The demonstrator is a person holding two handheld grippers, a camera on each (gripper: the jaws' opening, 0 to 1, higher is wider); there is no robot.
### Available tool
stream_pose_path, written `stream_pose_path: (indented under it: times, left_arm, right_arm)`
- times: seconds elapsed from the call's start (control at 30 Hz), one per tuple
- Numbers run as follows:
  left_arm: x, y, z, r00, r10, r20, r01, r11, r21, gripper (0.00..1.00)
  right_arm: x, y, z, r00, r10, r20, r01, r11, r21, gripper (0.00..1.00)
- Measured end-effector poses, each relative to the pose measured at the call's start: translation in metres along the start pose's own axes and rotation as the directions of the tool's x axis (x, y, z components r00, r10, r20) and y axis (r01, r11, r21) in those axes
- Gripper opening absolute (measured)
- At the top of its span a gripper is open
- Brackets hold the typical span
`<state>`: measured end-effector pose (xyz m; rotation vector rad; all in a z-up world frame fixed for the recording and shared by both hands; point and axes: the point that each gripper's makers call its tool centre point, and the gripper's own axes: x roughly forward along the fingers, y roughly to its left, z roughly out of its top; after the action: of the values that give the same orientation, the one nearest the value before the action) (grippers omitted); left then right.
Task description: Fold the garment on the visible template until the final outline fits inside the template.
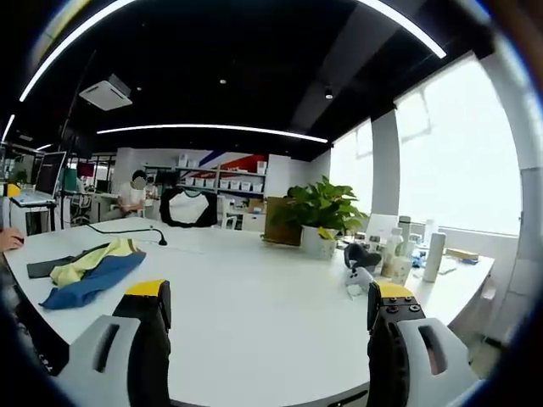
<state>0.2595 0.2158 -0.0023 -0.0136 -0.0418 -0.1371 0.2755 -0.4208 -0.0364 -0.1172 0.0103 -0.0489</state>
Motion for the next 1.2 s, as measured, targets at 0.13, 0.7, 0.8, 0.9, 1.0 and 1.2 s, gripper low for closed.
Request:
stream_pose_path:
  times: [0.13, 0.7, 0.8, 0.9, 1.0, 1.2]
  left_arm:
    - [0.0, 0.001, 0.0, 1.0, -0.002, -0.004, 0.002, 1.0, 0.008, 1.0]
    - [0.0, -0.004, -0.004, 0.999, -0.026, -0.029, 0.027, 0.998, 0.049, 0.97]
    - [0.0, -0.003, -0.004, 0.999, -0.023, -0.024, 0.024, 0.999, 0.045, 0.98]
    - [0.0, 0.001, -0.003, 1.0, -0.019, -0.016, 0.02, 0.999, 0.036, 0.99]
    - [-0.003, 0.0, -0.001, 1.0, -0.012, -0.006, 0.012, 0.999, 0.039, 1.0]
    - [-0.008, -0.005, 0.006, 0.999, -0.024, 0.023, 0.023, 0.998, 0.052, 1.0]
  right_arm:
    - [0.0, 0.0, 0.0, 1.0, 0.0, -0.001, 0.0, 1.0, -0.001, 0.99]
    - [0.004, 0.003, -0.004, 1.0, -0.003, -0.006, 0.003, 1.0, 0.008, 0.99]
    - [0.005, 0.005, -0.005, 1.0, 0.003, -0.007, -0.003, 1.0, 0.016, 0.99]
    - [0.005, 0.004, -0.006, 1.0, 0.002, -0.01, -0.002, 0.999, 0.032, 0.99]
    - [0.005, 0.006, -0.006, 1.0, 0.01, -0.009, -0.009, 1.0, 0.028, 0.99]
    - [-0.001, 0.007, -0.002, 1.0, 0.017, 0.006, -0.017, 1.0, 0.024, 0.99]
